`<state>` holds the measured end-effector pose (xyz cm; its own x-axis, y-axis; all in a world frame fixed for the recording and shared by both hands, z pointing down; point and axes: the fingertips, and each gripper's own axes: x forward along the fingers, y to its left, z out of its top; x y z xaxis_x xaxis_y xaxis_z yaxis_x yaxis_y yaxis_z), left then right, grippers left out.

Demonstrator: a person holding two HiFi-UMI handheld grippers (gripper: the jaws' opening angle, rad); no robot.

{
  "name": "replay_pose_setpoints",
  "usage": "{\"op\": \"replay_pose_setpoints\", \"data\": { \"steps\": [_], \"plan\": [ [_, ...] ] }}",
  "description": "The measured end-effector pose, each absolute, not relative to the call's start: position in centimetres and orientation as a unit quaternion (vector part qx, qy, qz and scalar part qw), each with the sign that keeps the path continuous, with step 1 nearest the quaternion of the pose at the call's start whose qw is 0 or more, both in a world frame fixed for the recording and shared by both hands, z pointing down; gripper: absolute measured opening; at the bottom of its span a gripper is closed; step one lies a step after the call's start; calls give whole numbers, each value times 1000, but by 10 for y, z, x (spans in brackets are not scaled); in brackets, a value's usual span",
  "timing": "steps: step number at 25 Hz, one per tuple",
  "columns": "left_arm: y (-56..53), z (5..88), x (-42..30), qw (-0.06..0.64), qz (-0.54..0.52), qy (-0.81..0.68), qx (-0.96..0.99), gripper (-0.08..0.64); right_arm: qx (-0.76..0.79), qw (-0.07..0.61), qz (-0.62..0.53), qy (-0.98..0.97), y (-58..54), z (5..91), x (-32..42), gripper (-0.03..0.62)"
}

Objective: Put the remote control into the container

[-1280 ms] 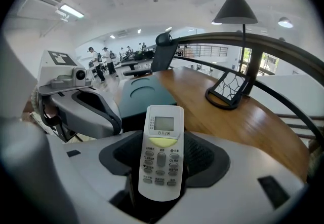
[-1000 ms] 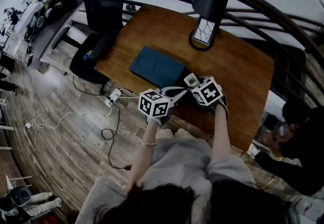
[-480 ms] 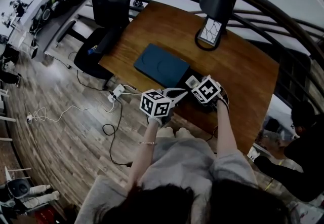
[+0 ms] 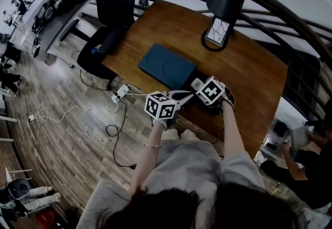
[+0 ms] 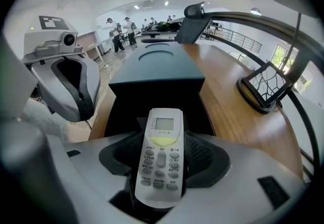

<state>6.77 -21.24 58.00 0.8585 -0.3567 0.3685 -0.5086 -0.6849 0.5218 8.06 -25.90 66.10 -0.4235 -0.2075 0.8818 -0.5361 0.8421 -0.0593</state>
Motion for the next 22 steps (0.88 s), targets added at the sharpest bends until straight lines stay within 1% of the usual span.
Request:
{"op": "replay_pose_setpoints", "data": {
  "steps": [10,22],
  "plan": [
    [-214,579,68,318,120,-240,909,3,219,494,172,-824,-258,662,79,252],
    [-212,578,69,318,119,-238,910,3,236,471,178,-831,-257,662,81,253]
  ]
}}
